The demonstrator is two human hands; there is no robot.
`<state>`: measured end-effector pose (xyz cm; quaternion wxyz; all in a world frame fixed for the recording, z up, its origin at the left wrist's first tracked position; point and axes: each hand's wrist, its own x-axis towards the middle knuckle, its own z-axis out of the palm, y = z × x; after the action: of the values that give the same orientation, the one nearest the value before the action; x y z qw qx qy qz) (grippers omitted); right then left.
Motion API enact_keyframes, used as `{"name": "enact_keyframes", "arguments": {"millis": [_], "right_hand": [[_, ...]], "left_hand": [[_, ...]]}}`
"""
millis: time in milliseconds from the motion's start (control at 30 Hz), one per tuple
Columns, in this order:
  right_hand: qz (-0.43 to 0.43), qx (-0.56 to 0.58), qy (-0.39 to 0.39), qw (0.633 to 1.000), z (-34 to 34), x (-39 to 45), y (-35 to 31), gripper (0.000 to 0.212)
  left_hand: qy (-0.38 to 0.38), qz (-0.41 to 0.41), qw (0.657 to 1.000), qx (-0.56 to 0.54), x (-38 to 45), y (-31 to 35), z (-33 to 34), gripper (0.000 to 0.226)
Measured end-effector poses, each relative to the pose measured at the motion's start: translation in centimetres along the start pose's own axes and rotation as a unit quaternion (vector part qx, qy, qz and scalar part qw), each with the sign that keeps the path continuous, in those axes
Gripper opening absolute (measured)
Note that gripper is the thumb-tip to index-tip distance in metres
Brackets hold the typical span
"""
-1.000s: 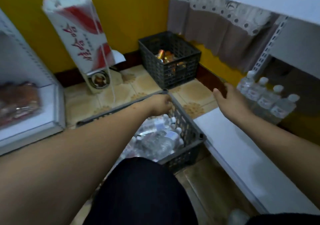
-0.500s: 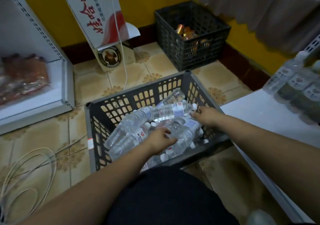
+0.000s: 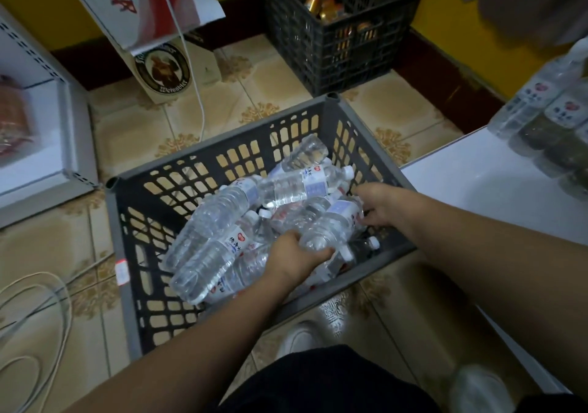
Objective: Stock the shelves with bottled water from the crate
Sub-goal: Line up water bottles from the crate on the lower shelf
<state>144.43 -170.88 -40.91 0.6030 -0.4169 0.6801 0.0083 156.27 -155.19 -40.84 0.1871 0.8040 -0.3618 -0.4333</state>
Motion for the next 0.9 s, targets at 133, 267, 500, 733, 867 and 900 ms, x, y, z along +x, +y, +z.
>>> {"name": "enact_keyframes", "arguments": {"millis": [133, 267, 500, 733, 867, 900], "right_hand": [[0.013, 0.036, 0.001, 0.999, 0.0, -0.7, 0.1, 0.028], [0.011, 0.084, -0.055, 0.995, 0.9, -1.4, 0.2, 0.014], [-0.076, 0.154, -0.049, 0.984, -0.4, -5.3, -2.2, 0.017], [-0.185, 0.130, -0.027, 0.974, -5.6, -12.5, -4.2, 0.036], [-0.214, 0.195, -0.003, 0.957, -8.2, -17.9, -3.7, 0.026], [-0.217, 0.224, 0.002, 0.950, -8.8, -19.2, -3.4, 0.024]], "left_hand": [[-0.039, -0.034, 0.988, -0.146, -0.6, -0.9, -1.9, 0.045], [-0.077, -0.033, 0.976, -0.203, -1.7, -2.9, -4.2, 0.053], [-0.174, -0.036, 0.913, -0.368, -3.8, -2.6, -7.8, 0.040], [-0.202, 0.018, 0.901, -0.383, -6.1, 2.2, -9.8, 0.048], [-0.211, 0.063, 0.907, -0.358, -8.4, 5.6, -10.1, 0.056], [-0.214, 0.075, 0.910, -0.347, -9.0, 6.5, -10.2, 0.058]]}}
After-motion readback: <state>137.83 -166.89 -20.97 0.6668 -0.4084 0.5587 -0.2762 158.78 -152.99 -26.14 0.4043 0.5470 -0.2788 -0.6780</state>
